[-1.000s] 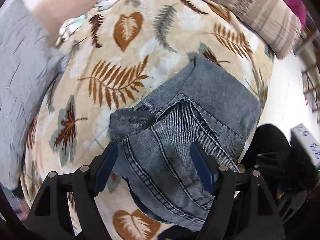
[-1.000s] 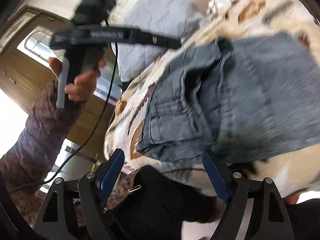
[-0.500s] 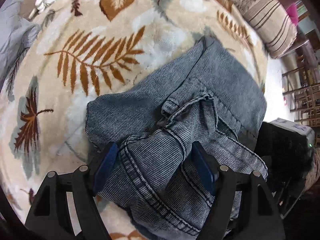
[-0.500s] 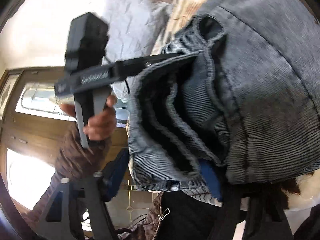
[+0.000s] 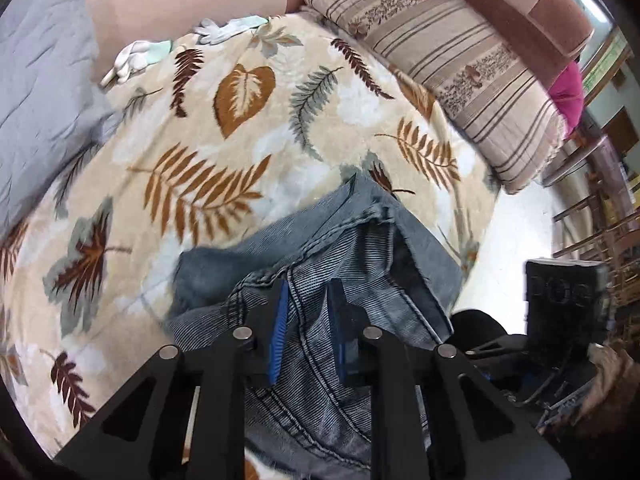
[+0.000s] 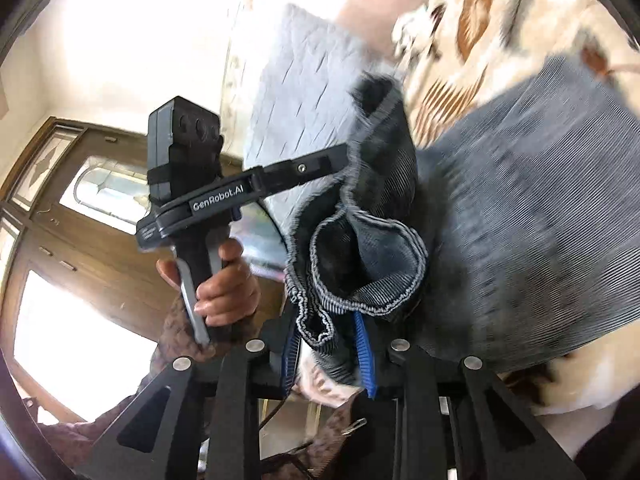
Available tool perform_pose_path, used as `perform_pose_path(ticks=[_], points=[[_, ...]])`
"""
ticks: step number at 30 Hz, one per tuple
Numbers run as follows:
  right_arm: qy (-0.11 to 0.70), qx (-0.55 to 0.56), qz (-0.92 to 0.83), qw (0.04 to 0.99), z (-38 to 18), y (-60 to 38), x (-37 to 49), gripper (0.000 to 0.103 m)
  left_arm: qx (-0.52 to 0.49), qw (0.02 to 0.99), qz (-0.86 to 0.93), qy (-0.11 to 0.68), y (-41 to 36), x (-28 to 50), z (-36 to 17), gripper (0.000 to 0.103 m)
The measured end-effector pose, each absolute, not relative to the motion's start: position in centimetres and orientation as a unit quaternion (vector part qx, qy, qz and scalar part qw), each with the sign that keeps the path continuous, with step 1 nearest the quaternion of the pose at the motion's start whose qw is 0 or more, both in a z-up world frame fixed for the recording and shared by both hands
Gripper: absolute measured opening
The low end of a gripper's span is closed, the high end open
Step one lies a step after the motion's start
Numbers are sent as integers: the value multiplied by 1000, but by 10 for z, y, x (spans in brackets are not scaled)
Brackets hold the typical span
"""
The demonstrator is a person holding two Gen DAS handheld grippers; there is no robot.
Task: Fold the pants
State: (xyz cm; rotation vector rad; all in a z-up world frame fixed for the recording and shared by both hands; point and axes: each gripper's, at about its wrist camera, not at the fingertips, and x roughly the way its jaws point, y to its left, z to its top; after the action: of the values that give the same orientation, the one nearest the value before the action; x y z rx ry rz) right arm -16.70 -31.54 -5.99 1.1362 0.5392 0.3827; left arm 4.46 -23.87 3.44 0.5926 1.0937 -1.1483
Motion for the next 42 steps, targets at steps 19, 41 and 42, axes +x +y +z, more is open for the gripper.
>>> perform_pose_path(ticks=[19,41,42], points=[[286,562,146,762,-114,-325,-154,60,383,590,-467,537,-268,50,-33,75],[226,568,63,789,-93,-423,-211,19,285,645,-473,529,-332,0,-10,0],[226,570,64,788,-96,-425,-214,22,294,647,-466,527,-329,3,-10,0]])
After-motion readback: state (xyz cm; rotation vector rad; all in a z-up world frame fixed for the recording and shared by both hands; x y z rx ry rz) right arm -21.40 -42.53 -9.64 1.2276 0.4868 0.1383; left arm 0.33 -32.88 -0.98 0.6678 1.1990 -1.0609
